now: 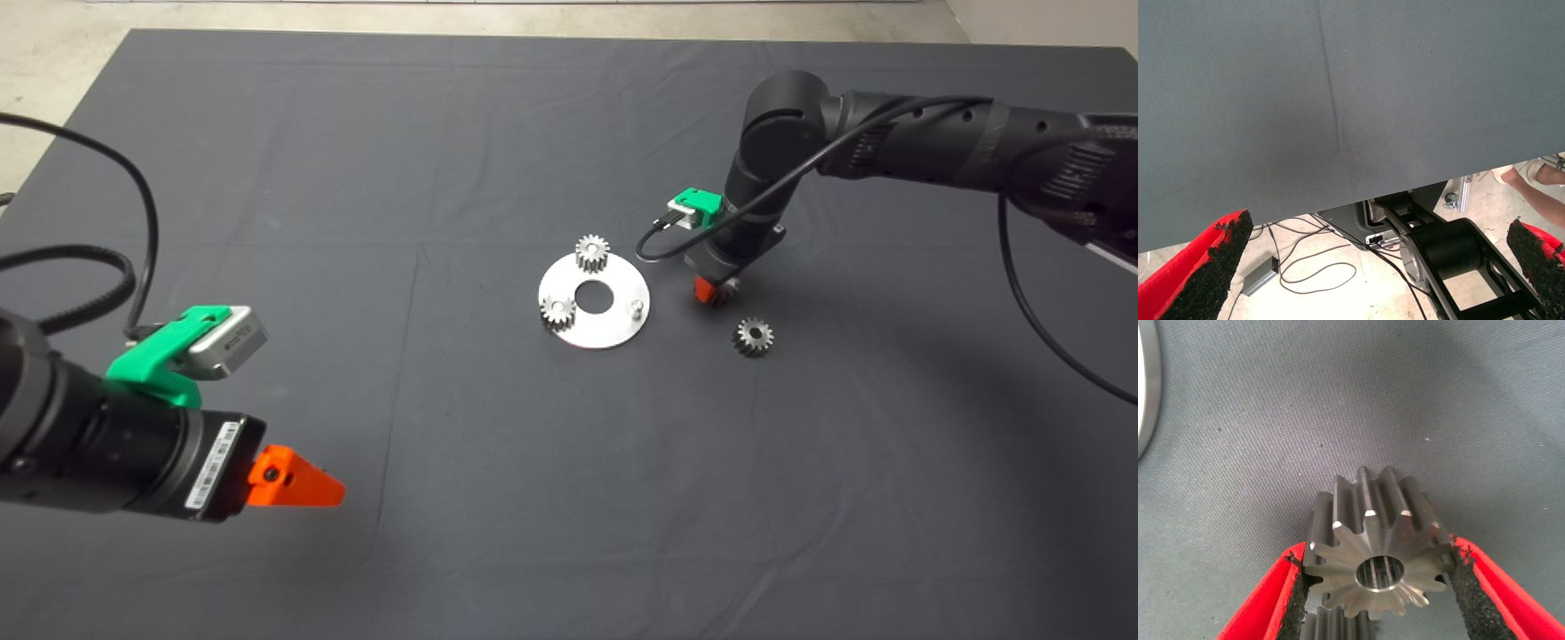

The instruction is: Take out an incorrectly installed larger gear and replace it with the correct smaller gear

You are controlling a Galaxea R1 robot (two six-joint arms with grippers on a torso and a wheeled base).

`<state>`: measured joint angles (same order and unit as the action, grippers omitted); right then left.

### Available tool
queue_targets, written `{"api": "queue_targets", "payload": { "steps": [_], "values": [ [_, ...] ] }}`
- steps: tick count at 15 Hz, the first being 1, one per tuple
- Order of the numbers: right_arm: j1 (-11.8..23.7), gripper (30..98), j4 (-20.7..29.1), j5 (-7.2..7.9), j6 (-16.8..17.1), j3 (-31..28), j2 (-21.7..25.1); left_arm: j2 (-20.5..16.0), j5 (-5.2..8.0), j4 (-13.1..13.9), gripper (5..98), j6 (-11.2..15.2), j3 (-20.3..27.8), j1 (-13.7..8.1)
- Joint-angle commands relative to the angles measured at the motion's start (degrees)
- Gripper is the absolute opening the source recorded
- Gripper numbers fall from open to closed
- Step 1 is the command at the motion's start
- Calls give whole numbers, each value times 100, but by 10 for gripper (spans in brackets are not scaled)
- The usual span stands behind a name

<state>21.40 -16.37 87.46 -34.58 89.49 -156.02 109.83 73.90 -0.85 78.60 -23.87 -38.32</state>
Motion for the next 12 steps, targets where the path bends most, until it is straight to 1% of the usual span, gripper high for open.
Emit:
{"api": "queue_targets", "payload": {
  "steps": [1, 3, 5, 6, 7, 8, 10, 11, 12],
  "values": [
    [172, 530, -173, 430, -22, -21, 5, -18, 10, 68, 982, -21, 77, -63],
    [189, 572, -173, 430, -31, -30, 5, -18, 10, 68, 982, -20, 77, -71],
    [224, 582, -156, 510, -40, -231, -5, -18, 19, 60, 982, -21, 77, -70],
    [255, 620, -108, 566, -40, -358, 31, -18, 19, 68, 982, -21, 77, -62],
    [323, 629, -20, 623, -48, -390, 5, -18, 19, 68, 982, -21, 77, -62],
    [418, 629, 205, 650, -48, -416, 5, -18, 19, 68, 982, -21, 77, -64],
    [566, 675, 679, 703, -48, -459, 162, -27, 19, 68, 982, -21, 77, -62],
    [645, 674, 802, 703, -48, -593, 207, -19, 19, 68, 982, -21, 77, -71],
    [655, 674, 811, 711, -48, -766, 274, -18, 19, 68, 982, -21, 77, -70]
  ]
}}
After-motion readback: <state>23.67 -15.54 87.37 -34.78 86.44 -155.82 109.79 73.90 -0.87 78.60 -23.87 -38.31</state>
